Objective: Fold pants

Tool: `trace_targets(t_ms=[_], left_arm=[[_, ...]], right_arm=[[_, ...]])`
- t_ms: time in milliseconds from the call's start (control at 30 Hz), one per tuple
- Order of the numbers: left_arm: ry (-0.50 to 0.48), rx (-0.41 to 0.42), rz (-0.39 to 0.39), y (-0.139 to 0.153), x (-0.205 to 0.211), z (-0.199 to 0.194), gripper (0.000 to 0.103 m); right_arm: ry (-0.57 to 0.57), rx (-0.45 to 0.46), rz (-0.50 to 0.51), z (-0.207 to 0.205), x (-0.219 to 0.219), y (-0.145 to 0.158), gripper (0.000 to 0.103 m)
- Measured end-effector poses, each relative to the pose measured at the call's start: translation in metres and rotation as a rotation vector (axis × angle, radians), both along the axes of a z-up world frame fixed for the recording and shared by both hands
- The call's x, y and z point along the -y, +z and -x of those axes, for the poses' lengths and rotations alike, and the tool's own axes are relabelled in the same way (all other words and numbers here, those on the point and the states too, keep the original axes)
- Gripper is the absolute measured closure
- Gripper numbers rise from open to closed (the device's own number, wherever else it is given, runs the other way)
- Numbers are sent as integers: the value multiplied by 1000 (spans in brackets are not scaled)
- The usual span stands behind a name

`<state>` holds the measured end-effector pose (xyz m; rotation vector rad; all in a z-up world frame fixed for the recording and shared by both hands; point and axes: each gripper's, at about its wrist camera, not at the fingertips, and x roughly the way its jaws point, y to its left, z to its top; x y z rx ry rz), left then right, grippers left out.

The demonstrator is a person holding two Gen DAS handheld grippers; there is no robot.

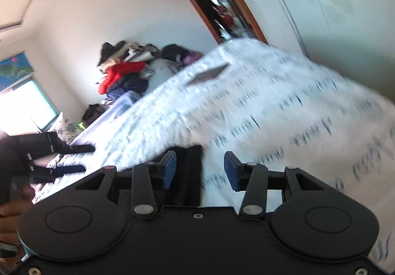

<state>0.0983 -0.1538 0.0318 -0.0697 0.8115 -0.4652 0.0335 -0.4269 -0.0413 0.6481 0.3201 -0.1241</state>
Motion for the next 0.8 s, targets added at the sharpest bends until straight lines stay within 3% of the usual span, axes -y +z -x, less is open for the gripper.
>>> trace_targets(t_ms=[133, 233, 300, 400, 467, 500, 667, 800], left_arm=[[112, -46, -118, -17, -33, -17, 34], [154, -58, -195, -29, -45, -18, 35], [163, -28, -231, -32, -50, -14, 34], [156, 16, -281, -31, -43, -17, 34], [152, 46, -302, -32, -36, -20, 32], [152, 52, -314, -34, -34, -21, 30], [137, 17, -325, -47, -28, -28, 29], [124, 7, -347, -53, -25, -29, 29]], right_arm=[[131, -18, 38, -43, -2, 4, 57], [207, -71, -2, -90, 2, -7, 57], [237, -68, -31, -67, 1, -21, 57], [266, -51, -138, -71, 3, -34, 57], [254, -52, -152, -64, 5, -35, 89], [236, -47, -125, -63, 5, -32, 93], [156, -62, -17, -56, 11, -21, 94], [165, -135, -26, -68, 14, -35, 88]])
